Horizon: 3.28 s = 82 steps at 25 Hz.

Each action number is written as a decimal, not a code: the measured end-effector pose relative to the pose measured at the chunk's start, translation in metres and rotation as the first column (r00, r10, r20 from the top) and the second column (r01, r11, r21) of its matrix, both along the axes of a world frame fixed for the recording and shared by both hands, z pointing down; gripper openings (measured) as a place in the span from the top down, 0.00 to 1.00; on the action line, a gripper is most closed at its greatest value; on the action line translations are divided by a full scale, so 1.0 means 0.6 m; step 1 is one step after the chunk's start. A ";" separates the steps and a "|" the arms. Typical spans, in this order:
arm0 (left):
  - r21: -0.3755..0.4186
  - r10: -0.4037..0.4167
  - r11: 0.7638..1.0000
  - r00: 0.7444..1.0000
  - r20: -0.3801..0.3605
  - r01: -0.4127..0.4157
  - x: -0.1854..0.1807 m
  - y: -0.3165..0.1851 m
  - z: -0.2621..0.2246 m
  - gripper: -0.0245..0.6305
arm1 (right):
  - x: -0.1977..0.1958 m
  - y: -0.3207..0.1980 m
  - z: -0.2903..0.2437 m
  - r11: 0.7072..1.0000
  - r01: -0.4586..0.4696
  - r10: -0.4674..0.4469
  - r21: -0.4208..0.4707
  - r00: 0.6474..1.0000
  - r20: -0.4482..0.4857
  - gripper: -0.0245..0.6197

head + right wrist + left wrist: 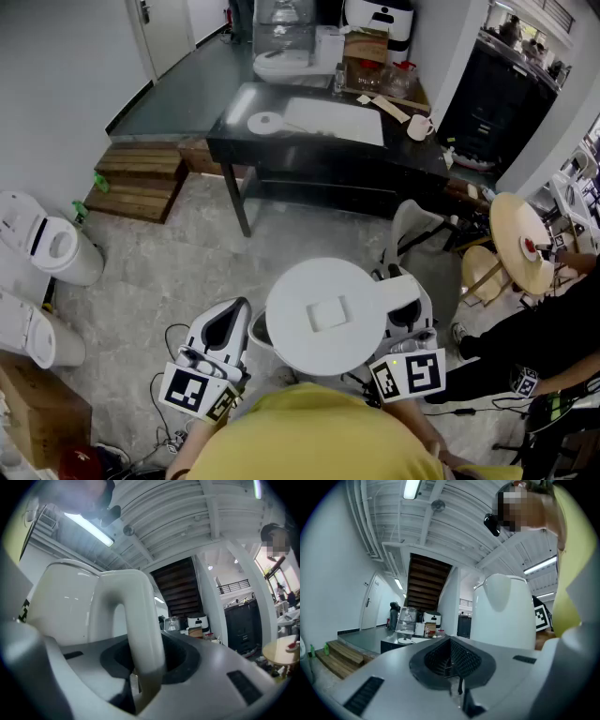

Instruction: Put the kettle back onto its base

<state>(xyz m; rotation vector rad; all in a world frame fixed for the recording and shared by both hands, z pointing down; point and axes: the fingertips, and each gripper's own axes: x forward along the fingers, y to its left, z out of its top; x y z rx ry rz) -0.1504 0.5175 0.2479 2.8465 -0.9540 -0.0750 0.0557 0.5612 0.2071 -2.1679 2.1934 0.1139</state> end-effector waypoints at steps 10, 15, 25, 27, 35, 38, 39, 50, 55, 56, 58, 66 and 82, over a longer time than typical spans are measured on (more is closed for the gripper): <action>0.005 -0.002 1.000 1.000 -0.010 0.003 -0.019 -0.015 0.002 0.96 | -0.012 -0.015 0.002 1.000 -0.018 0.018 0.018 1.000 0.005 0.78; 0.009 -0.010 1.000 1.000 -0.019 0.010 -0.040 -0.024 0.002 0.96 | -0.024 -0.025 0.000 0.999 -0.024 0.023 0.033 1.000 0.016 0.78; 0.006 -0.022 1.000 1.000 -0.019 0.022 -0.082 -0.059 0.019 0.96 | -0.052 -0.058 0.017 0.999 -0.033 0.033 0.016 0.999 0.033 0.78; 0.005 -0.028 1.000 0.999 -0.018 0.028 -0.086 -0.067 0.024 0.96 | -0.052 -0.066 0.024 0.999 -0.037 0.036 0.006 0.999 0.033 0.78; 0.017 -0.045 0.999 0.999 -0.008 0.045 -0.063 -0.137 0.029 0.96 | -0.022 -0.138 0.033 0.999 -0.042 0.042 -0.005 0.999 0.027 0.78; 0.022 -0.050 0.998 0.999 -0.009 0.050 -0.044 -0.178 0.028 0.96 | -0.008 -0.179 0.036 1.000 -0.029 0.029 0.000 0.999 0.034 0.78; 0.025 -0.051 0.998 0.999 -0.008 0.051 -0.036 -0.194 0.027 0.96 | -0.003 -0.196 0.036 1.000 -0.024 0.024 0.002 0.999 0.036 0.78; 0.020 -0.082 0.996 0.997 -0.004 0.082 0.053 -0.361 0.014 0.96 | 0.063 -0.370 0.017 0.999 0.043 -0.043 0.002 0.999 0.021 0.78; 0.018 -0.108 0.994 0.994 0.002 0.108 0.074 -0.411 0.023 0.96 | 0.085 -0.431 0.020 0.997 0.077 -0.078 0.012 0.997 0.030 0.78; 0.019 -0.115 0.993 0.993 0.003 0.115 0.076 -0.420 0.023 0.96 | 0.088 -0.442 0.020 0.996 0.084 -0.084 0.013 0.996 0.029 0.78; 0.020 -0.129 0.991 0.992 0.007 0.129 0.077 -0.437 0.022 0.96 | 0.094 -0.463 0.021 0.996 0.092 -0.092 0.010 0.995 0.025 0.77; -0.011 -0.158 0.987 0.987 0.022 0.158 0.077 -0.487 0.034 0.96 | 0.107 -0.528 0.027 0.994 0.105 -0.105 -0.012 0.994 0.029 0.77; -0.017 -0.041 0.999 0.999 0.020 0.041 0.103 -0.739 0.044 0.96 | 0.118 -0.739 0.022 1.000 0.006 -0.006 -0.001 1.000 0.020 0.77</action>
